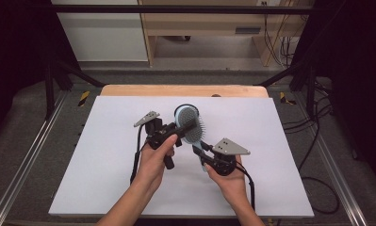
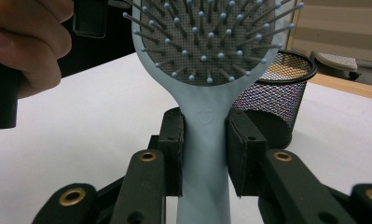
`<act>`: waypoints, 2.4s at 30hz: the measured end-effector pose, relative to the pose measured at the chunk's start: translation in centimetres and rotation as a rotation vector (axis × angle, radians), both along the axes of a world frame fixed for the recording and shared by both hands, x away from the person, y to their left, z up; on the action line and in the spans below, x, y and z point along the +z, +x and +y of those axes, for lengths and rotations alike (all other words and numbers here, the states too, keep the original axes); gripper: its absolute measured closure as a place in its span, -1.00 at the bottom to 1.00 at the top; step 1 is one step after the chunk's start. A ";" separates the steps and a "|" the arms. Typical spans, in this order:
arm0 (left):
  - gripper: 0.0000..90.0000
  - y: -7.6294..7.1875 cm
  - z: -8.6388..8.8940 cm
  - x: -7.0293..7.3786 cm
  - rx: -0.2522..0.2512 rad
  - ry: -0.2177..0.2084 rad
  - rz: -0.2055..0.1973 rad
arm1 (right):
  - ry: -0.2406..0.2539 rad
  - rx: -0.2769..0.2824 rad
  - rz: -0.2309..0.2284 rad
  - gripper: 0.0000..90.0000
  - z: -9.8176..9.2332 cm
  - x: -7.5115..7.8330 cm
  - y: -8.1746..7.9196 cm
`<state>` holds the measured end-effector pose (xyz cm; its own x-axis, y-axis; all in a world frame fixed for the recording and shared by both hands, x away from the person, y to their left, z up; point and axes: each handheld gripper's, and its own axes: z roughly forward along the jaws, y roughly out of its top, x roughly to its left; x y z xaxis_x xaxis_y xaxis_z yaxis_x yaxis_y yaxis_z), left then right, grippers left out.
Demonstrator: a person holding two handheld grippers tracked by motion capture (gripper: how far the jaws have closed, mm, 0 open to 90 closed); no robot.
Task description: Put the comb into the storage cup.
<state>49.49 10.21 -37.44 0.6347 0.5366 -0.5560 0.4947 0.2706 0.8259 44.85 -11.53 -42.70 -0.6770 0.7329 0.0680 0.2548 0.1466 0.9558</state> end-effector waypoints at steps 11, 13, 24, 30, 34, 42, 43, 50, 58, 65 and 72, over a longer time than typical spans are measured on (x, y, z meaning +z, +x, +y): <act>0.09 0.1 0.0 -0.1 -0.006 -0.008 0.001 | 0.009 0.007 0.001 0.55 -0.1 -0.1 0.1; 0.09 0.1 0.0 -0.1 -0.008 -0.009 0.000 | 0.009 0.008 0.001 0.54 -0.1 -0.1 0.1; 0.11 0.1 0.1 0.0 -0.011 -0.008 -0.003 | 0.012 0.016 -0.001 0.53 0.0 -0.2 0.1; 0.11 0.1 0.0 -0.1 -0.017 -0.005 -0.010 | 0.015 0.018 -0.008 0.44 0.0 -0.2 0.0; 0.11 0.1 0.0 -0.1 -0.024 -0.004 -0.018 | 0.017 0.015 -0.011 0.34 0.1 -0.2 0.0; 0.11 0.2 0.2 0.0 -0.016 -0.002 -0.020 | 0.010 -0.007 -0.009 0.00 0.2 -0.3 0.0; 0.11 0.2 0.2 0.0 -0.015 -0.001 -0.021 | 0.009 -0.009 -0.010 -0.06 0.3 -0.3 0.0; 0.11 0.2 0.5 0.1 -0.003 0.009 -0.032 | 0.007 -0.005 0.001 -0.31 0.5 -0.5 0.0; 0.11 0.1 0.9 0.3 0.015 0.032 -0.058 | -0.005 0.006 0.029 -0.51 0.7 -0.8 0.1; 0.11 0.1 1.9 0.9 0.057 0.063 -0.103 | -0.033 0.010 0.015 -0.65 0.5 -0.9 -0.1; 0.11 -0.1 3.4 1.9 0.090 0.077 -0.135 | -0.103 0.011 0.027 -0.65 -0.4 -1.6 0.3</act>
